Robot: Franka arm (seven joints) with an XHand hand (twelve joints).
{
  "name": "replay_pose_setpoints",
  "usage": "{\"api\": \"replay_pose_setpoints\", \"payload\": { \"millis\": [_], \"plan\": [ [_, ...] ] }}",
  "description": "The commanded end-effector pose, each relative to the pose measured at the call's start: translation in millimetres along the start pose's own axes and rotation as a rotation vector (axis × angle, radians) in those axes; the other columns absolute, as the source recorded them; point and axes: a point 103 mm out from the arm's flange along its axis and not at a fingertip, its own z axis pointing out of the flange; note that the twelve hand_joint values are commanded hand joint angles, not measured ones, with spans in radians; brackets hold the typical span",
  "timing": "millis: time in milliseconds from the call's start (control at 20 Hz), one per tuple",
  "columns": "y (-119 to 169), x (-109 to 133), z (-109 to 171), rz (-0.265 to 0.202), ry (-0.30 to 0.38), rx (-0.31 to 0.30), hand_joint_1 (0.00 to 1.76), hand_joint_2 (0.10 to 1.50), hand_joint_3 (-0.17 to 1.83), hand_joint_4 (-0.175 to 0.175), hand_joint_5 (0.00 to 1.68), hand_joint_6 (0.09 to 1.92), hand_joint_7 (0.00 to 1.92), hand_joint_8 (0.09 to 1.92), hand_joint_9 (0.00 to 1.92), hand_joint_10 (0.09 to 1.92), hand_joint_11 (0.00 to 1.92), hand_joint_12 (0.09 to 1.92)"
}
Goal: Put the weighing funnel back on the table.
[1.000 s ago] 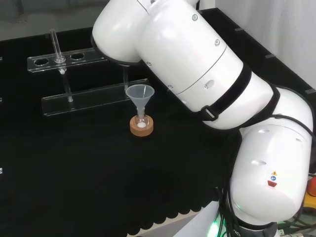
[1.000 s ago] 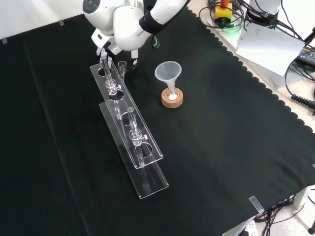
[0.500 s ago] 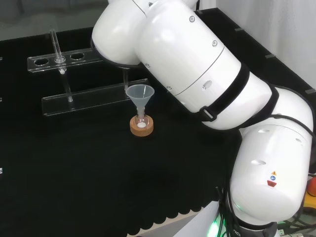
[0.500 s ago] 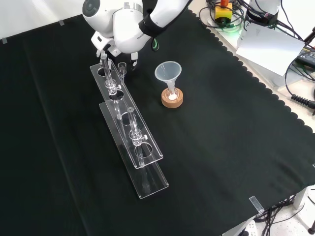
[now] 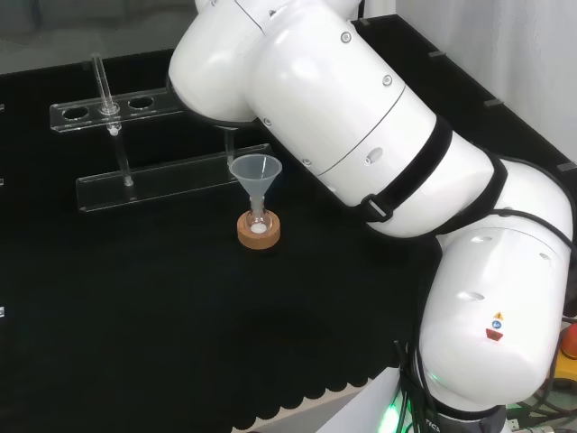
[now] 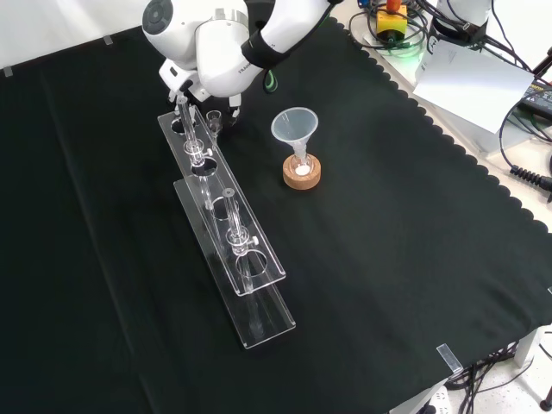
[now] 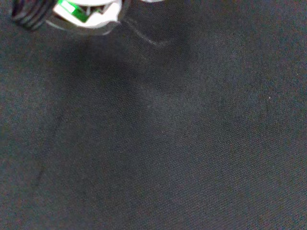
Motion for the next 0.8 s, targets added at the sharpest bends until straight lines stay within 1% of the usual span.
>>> {"api": "replay_pose_setpoints", "payload": {
  "millis": [50, 150, 300, 350, 450, 500, 550, 600, 650, 700, 800],
  "plan": [
    [0, -1, 1, -0.002, 0.007, -0.004, 1.10, 0.69, 0.67, 0.175, 1.18, 0.84, 0.45, 0.66, 0.77, 0.50, 0.58, 1.20],
    [0, -1, 1, 0.005, 0.011, -0.012, 1.09, 0.73, 0.60, 0.175, 1.17, 0.83, 0.44, 0.66, 0.77, 0.50, 0.58, 1.20],
    [-2, 0, -1, 0.009, 0.016, -0.003, 1.06, 0.89, 0.33, 0.175, 1.11, 0.83, 0.39, 0.68, 0.74, 0.52, 0.56, 1.21],
    [-3, -2, -1, 0.010, 0.009, 0.004, 1.01, 0.90, 0.27, 0.132, 1.05, 0.80, 0.37, 0.69, 0.72, 0.53, 0.54, 1.22],
    [-5, -3, -2, 0.014, 0.008, 0.011, 0.93, 0.86, 0.31, 0.051, 0.89, 0.74, 0.31, 0.69, 0.65, 0.57, 0.47, 1.25],
    [-6, -3, -3, 0.017, 0.008, 0.014, 0.91, 0.82, 0.36, 0.025, 0.80, 0.73, 0.28, 0.70, 0.62, 0.59, 0.44, 1.26],
    [-7, -4, -4, 0.019, 0.010, 0.021, 0.89, 0.79, 0.42, 0.000, 0.67, 0.70, 0.24, 0.70, 0.58, 0.61, 0.39, 1.28],
    [-8, -4, -5, 0.021, 0.012, 0.027, 0.88, 0.76, 0.46, -0.019, 0.56, 0.65, 0.20, 0.70, 0.53, 0.62, 0.35, 1.30],
    [-9, -5, -5, 0.022, 0.014, 0.032, 0.87, 0.74, 0.49, -0.032, 0.48, 0.60, 0.17, 0.70, 0.50, 0.64, 0.31, 1.31],
    [-9, -6, -6, 0.024, 0.015, 0.039, 0.86, 0.72, 0.52, -0.042, 0.42, 0.54, 0.13, 0.70, 0.47, 0.65, 0.28, 1.33],
    [-11, -7, -8, 0.025, 0.019, 0.055, 0.85, 0.71, 0.54, -0.052, 0.36, 0.42, 0.08, 0.69, 0.41, 0.68, 0.22, 1.35]
  ]
}}
